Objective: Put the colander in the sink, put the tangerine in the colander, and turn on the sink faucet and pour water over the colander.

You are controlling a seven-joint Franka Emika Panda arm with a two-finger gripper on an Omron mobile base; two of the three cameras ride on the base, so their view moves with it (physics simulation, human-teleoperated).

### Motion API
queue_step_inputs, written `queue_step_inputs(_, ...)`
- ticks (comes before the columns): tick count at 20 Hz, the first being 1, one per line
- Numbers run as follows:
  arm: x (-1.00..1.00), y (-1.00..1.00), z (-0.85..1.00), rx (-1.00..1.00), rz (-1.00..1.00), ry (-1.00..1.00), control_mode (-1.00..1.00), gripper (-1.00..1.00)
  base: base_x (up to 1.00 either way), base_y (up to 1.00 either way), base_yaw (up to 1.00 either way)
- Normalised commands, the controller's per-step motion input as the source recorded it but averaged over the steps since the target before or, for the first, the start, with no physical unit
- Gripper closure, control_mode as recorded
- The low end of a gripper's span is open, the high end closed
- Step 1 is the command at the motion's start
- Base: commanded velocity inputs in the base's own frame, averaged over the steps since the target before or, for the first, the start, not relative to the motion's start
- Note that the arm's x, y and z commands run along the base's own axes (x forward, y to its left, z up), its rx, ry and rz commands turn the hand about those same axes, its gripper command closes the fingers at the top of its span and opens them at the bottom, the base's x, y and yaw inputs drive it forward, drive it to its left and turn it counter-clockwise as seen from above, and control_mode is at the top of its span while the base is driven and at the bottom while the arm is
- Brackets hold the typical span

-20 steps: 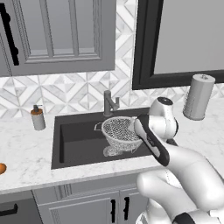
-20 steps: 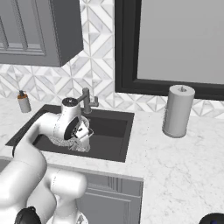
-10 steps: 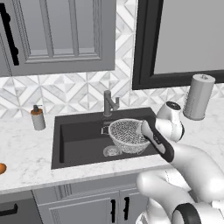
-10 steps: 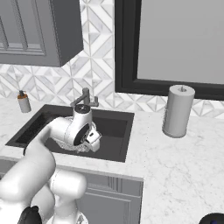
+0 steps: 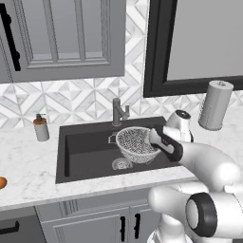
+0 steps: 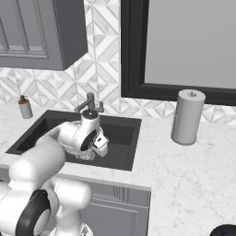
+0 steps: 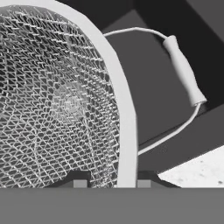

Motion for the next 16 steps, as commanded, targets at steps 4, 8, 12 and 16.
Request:
queue_step_inputs(4, 0.29, 0.02, -0.13, 0.0, 0.0, 0.08, -1.0, 1.0, 0.0, 0.0, 0.0)
queue_step_inputs(8, 0.2, 0.1, -0.22, 0.0, 0.01, 0.15, -1.0, 1.0, 0.0, 0.0, 0.0)
queue_step_inputs(12, 0.28, 0.09, -0.28, 0.0, 0.01, 0.09, -1.0, 1.0, 0.0, 0.0, 0.0)
queue_step_inputs(16, 0.23, 0.05, -0.32, 0.0, 0.0, 0.0, -1.0, 1.0, 0.0, 0.0, 0.0)
